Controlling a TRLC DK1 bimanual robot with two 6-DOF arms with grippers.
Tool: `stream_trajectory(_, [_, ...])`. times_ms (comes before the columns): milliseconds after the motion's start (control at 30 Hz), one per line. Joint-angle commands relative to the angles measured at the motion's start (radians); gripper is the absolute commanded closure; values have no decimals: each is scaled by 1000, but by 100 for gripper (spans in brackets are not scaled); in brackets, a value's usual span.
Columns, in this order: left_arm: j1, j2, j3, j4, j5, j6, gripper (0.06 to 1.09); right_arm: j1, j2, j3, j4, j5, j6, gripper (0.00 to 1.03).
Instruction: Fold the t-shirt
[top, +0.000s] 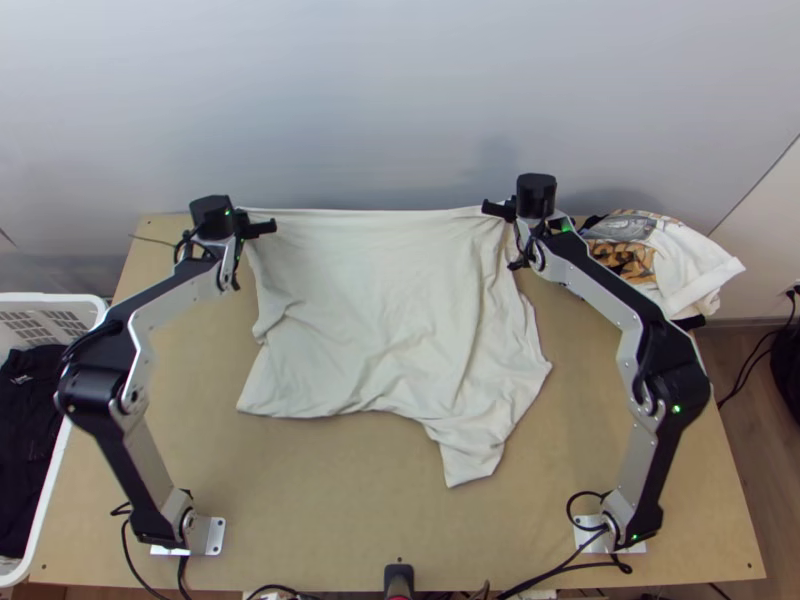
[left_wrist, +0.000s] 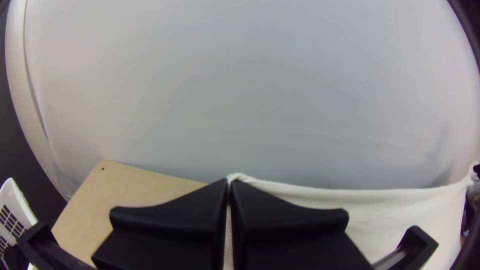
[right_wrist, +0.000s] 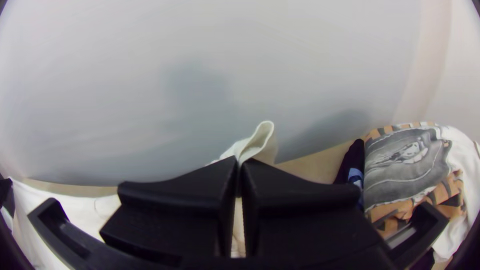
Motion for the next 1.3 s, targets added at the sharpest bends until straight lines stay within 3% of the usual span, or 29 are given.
stream_trajectory(0, [10, 156, 167, 2, -2, -4, 105, -33, 116, 126, -55, -1, 15, 100])
stream_trajectory(433, [13, 204, 230, -84, -4, -43, 105, -15, 205, 230, -129, -12, 37, 99])
stream_trajectory(500, [24, 187, 215, -112, -4, -91, 104, -13, 205, 230, -132, -13, 38, 76])
stream_trajectory(533, [27, 176, 213, -129, -4, -109, 102, -12, 205, 230, -133, -12, 41, 69])
stream_trajectory(600, [30, 147, 218, -181, -4, -163, 77, -7, 201, 235, -147, -12, 54, 55])
stream_trajectory(667, [28, 126, 236, -235, -4, -192, 33, 2, 196, 245, -173, -12, 55, 44])
stream_trajectory(700, [27, 124, 259, -279, -4, -197, 23, 5, 190, 245, -182, -10, 54, 40])
stream_trajectory(767, [24, 118, 313, -373, -4, -211, 18, 13, 167, 239, -205, -10, 54, 31])
stream_trajectory(1133, [1, -109, 336, -649, -2, -226, 18, 54, -181, 14, -279, -13, 83, 17])
stream_trajectory(1267, [-1, -173, 318, -664, -2, -235, 18, 62, -301, -61, -301, -13, 81, 14])
